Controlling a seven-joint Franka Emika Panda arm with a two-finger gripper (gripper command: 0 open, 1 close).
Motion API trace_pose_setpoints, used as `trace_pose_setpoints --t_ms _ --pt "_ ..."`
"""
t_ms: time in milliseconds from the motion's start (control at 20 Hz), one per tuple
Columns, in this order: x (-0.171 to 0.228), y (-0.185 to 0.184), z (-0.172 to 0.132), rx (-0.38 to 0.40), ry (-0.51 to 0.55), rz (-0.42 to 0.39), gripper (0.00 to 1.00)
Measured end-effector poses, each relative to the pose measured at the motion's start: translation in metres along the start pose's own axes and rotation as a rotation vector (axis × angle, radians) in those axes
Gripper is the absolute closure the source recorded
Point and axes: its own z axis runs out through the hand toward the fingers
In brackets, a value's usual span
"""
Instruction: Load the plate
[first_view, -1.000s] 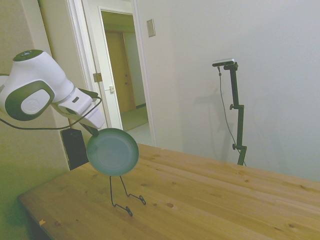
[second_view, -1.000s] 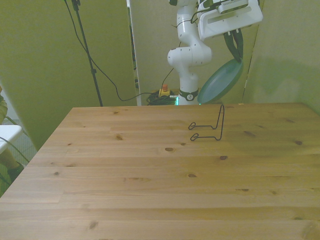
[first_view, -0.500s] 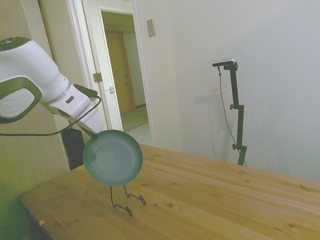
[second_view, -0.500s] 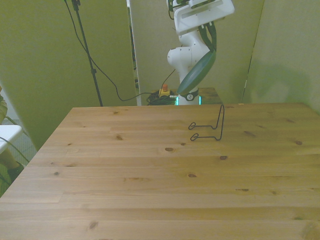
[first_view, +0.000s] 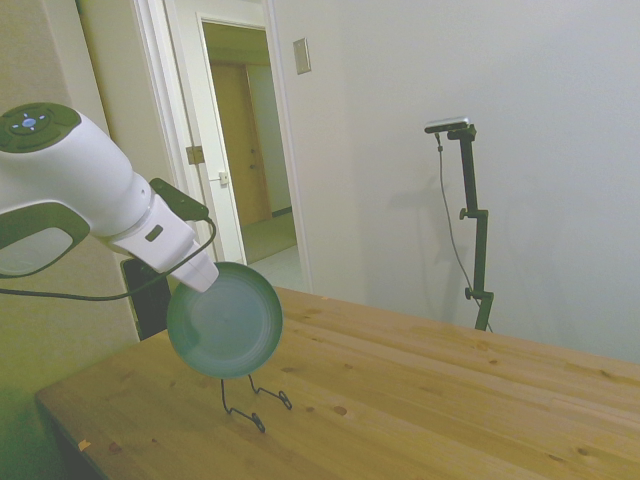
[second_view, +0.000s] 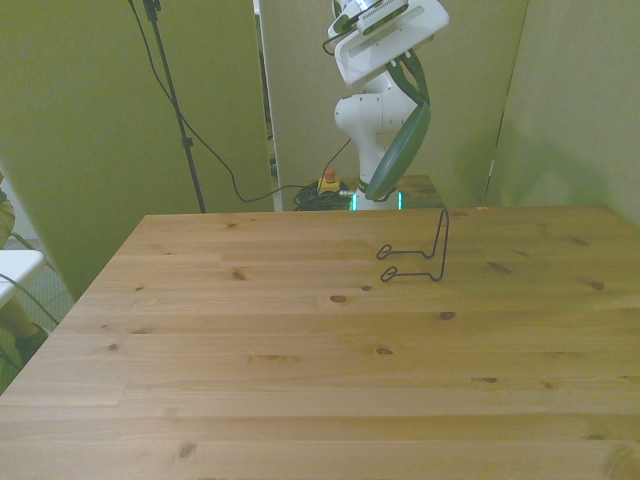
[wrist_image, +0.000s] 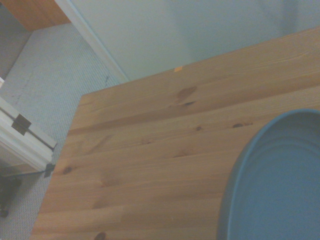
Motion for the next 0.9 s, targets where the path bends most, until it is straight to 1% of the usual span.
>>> trace_pose_setpoints --t_ms 50,100,200,550,900 --pt "-0.002 0.002 0.003 -0.012 0.002 -0.005 1.0" --pt "-0.008 -0.001 0.007 -0.039 0.016 -0.024 1.0" --pt "-0.007 0.0 0.006 -0.032 0.01 -0.022 1.0" --pt "0.021 0.028 -0.007 0.064 -0.03 0.014 1.0" --pt "0.042 0.05 -0.007 0.15 -0.053 0.021 1.0"
